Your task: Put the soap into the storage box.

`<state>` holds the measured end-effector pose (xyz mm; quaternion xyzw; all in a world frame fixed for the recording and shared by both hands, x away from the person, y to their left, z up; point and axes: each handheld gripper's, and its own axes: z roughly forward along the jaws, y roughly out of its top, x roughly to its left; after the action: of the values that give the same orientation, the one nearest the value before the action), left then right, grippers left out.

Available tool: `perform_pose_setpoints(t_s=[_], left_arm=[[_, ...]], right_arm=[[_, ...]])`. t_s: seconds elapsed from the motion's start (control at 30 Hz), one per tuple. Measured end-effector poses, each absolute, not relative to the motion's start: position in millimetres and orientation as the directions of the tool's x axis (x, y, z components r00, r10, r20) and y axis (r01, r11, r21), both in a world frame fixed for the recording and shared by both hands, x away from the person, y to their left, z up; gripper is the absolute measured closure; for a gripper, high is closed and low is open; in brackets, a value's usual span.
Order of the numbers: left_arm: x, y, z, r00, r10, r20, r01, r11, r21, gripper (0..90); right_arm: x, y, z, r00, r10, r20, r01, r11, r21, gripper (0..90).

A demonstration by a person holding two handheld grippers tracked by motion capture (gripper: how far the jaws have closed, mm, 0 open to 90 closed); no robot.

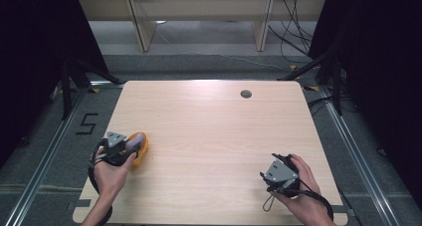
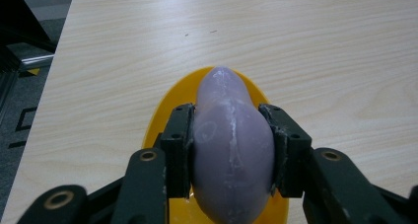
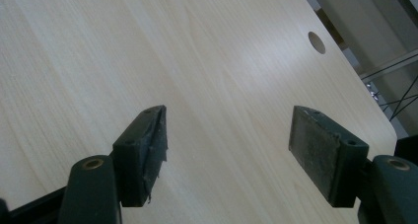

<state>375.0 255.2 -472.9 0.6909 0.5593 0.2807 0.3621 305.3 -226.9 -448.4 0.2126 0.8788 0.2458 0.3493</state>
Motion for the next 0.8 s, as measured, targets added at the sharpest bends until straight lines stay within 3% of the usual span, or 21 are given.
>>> perform_pose_setpoints(t_s=[0.5,0.57,0.8], left_arm=[[372.9,256.9,-479.1,0.241,0.971,-0.007,0.617,-0.147,0.773,58.2],[372.7,259.4,-478.7,0.266,0.964,0.023,0.635,-0.192,0.748,58.0],[371.3,258.2,-474.0,0.252,0.968,0.017,0.613,-0.173,0.77,55.8]], right_arm=[[305.3,-227.1,-448.2,-0.666,0.541,-0.513,0.195,0.79,0.581,31.6],[305.4,-227.1,-448.3,-0.666,0.542,-0.513,0.195,0.79,0.581,31.6],[304.3,-226.6,-448.6,-0.662,0.553,-0.505,0.211,0.784,0.583,31.6]])
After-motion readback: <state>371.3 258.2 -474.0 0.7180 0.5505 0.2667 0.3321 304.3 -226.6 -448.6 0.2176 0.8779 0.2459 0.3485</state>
